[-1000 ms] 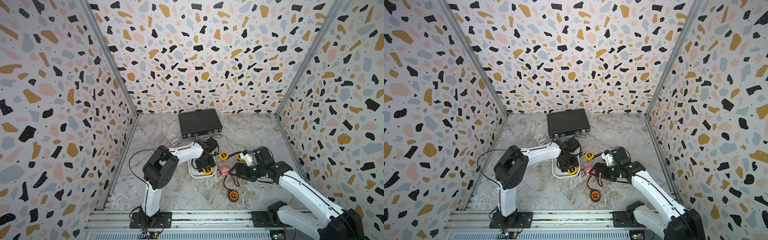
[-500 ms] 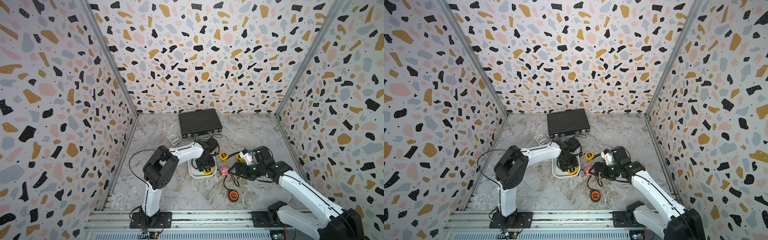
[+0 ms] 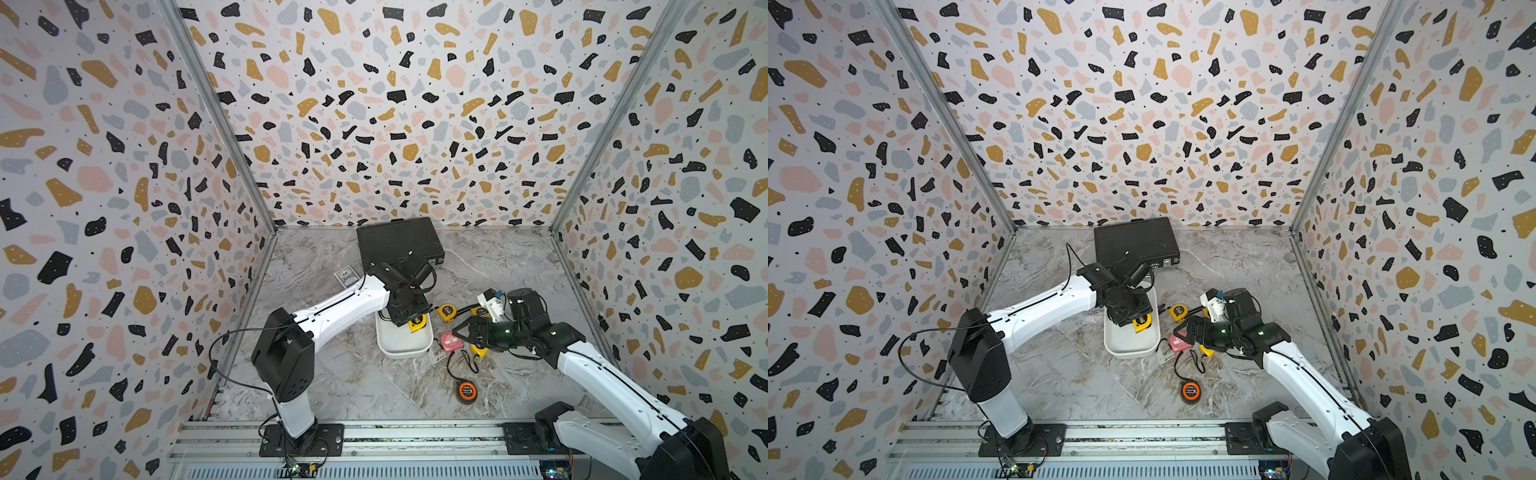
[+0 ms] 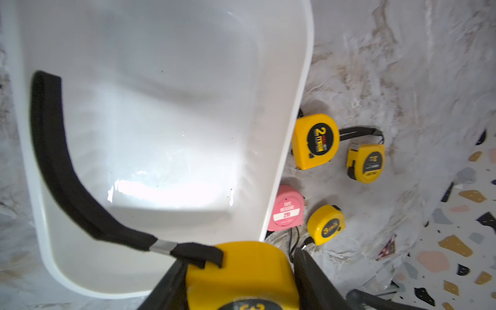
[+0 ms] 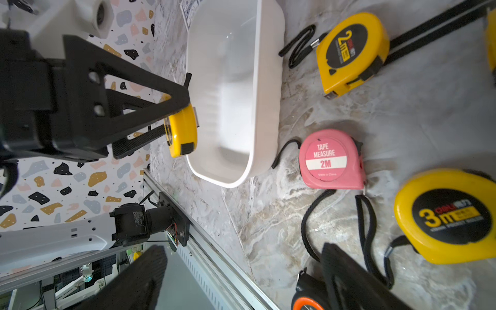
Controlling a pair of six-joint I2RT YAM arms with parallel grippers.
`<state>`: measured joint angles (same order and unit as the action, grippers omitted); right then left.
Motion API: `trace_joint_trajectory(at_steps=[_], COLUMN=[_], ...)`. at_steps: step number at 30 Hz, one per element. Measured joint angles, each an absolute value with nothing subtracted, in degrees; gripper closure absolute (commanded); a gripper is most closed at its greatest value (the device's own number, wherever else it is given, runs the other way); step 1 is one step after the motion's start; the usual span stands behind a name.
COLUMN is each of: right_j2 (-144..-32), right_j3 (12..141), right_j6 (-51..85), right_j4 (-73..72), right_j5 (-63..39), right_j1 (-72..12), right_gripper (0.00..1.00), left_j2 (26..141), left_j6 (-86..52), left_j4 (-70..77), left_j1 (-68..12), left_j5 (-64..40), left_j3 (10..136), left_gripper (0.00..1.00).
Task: Take the tape measure out of the storage box
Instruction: Pick up the tape measure from the storage box, then place the tape measure at the center of the board.
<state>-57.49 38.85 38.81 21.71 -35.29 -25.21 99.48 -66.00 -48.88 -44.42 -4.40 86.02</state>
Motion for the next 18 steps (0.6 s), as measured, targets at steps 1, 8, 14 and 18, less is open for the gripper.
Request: trace_joint_trajectory(at_steps=[1, 8, 14, 18], right_j2=[-57.25, -56.07, -56.1, -56.07], right_j3=[38.85, 38.85, 39.03, 39.62], right_j6=[39.07, 40.99, 42.37, 42.89], right_j4=[20.91, 14.37, 9.67, 7.38], right_j5=[-35.14, -33.58, -31.81, -31.14], right_j1=[-25.5, -27.62, -29.04, -29.39], right_gripper=[0.05, 0.05, 0.07, 0.09], left_j2=[99.15, 98.91, 99.13, 99.94], left_j6=[-66.37, -69.36, -72.29, -73.97], left_j4=[-49.17, -49.43, -48.38, -47.4], left_j1=[-44.42, -44.95, -46.5, -47.51], left_j5=[-4.4, -5.37, -7.31, -8.8], left_j3=[86.83, 91.61, 94.91, 96.44], left_gripper=[1.0, 1.0, 1.0, 1.0])
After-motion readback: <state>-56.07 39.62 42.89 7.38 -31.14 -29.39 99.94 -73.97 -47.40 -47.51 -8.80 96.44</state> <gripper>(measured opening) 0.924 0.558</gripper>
